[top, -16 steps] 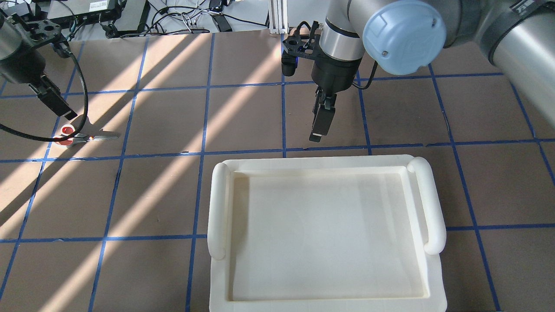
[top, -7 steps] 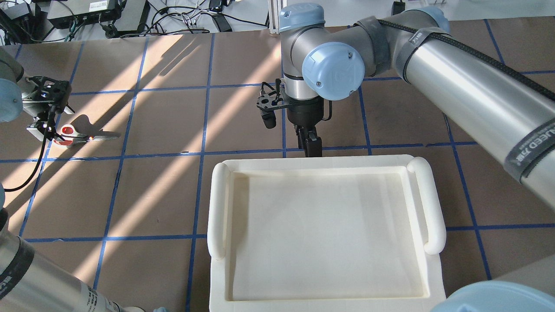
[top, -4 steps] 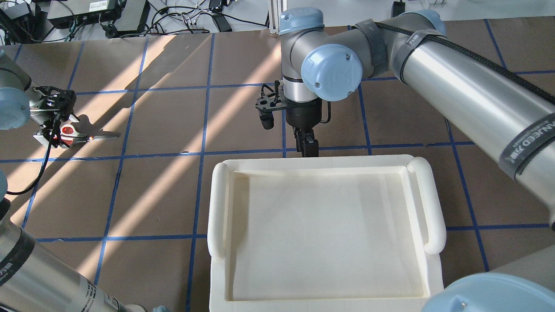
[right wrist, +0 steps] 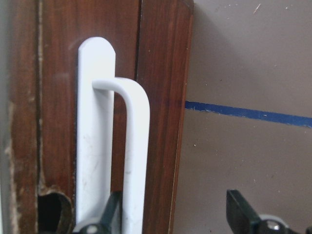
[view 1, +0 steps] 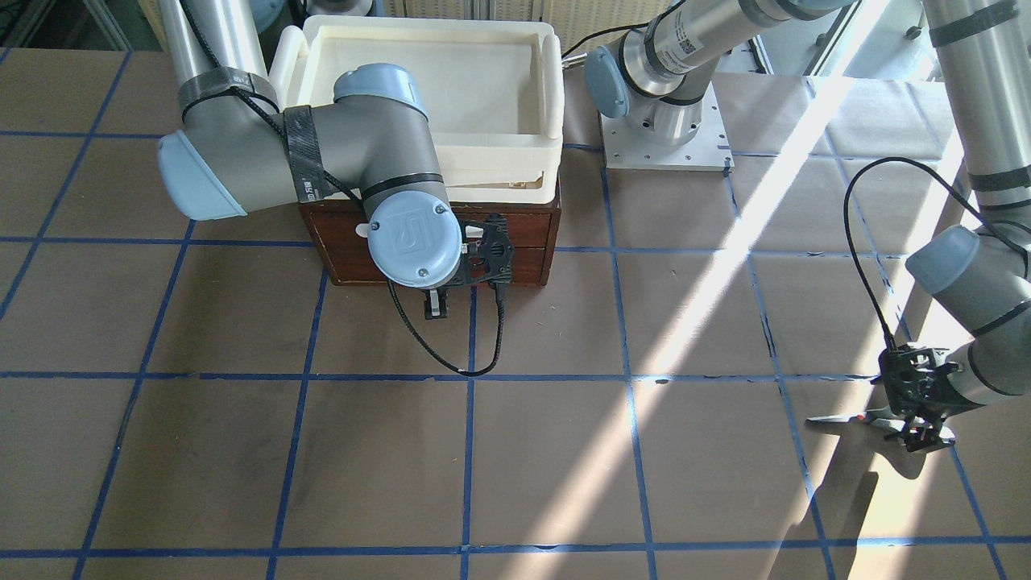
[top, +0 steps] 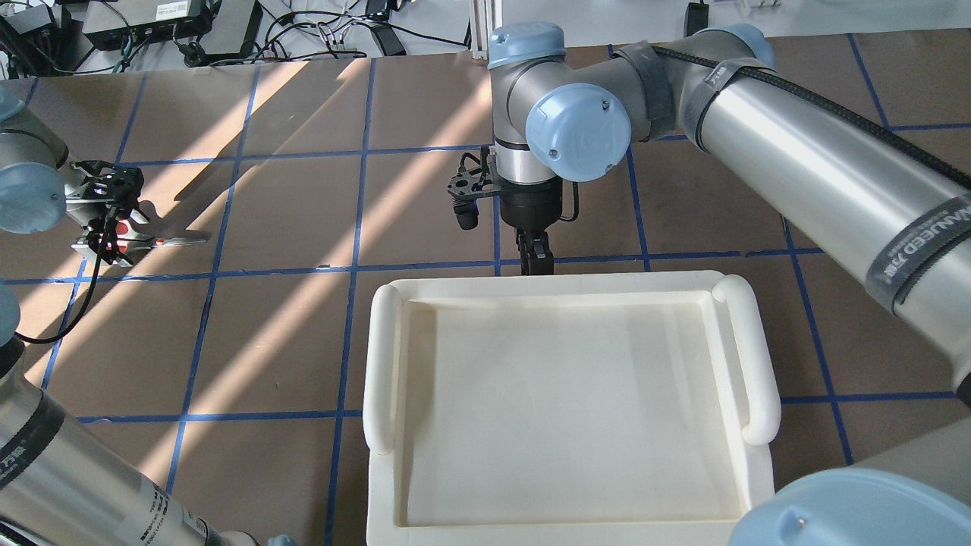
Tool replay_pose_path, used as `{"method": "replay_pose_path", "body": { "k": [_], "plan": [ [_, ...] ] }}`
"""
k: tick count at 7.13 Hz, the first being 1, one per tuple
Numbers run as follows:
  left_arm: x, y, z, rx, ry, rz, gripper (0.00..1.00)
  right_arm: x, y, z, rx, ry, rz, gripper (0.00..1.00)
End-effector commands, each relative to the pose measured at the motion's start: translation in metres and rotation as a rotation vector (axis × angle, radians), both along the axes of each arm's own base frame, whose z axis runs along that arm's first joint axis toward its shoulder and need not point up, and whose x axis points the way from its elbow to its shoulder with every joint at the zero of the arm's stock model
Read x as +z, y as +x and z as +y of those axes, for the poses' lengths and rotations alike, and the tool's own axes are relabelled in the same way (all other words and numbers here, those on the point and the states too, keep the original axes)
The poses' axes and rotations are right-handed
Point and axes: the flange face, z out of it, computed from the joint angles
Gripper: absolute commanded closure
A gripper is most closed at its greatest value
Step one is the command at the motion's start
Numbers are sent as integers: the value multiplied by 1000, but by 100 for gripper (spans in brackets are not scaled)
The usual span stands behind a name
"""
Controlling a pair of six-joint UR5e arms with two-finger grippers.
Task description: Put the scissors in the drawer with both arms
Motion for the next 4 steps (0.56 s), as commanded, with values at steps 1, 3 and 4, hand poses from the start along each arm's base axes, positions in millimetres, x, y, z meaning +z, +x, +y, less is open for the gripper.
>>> {"method": "replay_pose_path", "body": {
  "k": [1, 3, 4],
  "plan": [
    [-8, 0, -1, 0, 6, 5, 10, 0, -1, 0, 1, -1, 7, 36],
    [-10, 0, -1, -2, 7, 6, 22, 4, -1, -2, 1, -11, 10, 38],
    [-11, 0, -2, -22, 6, 6, 26, 4, 0, -2, -2, -13, 11, 39]
  ]
}}
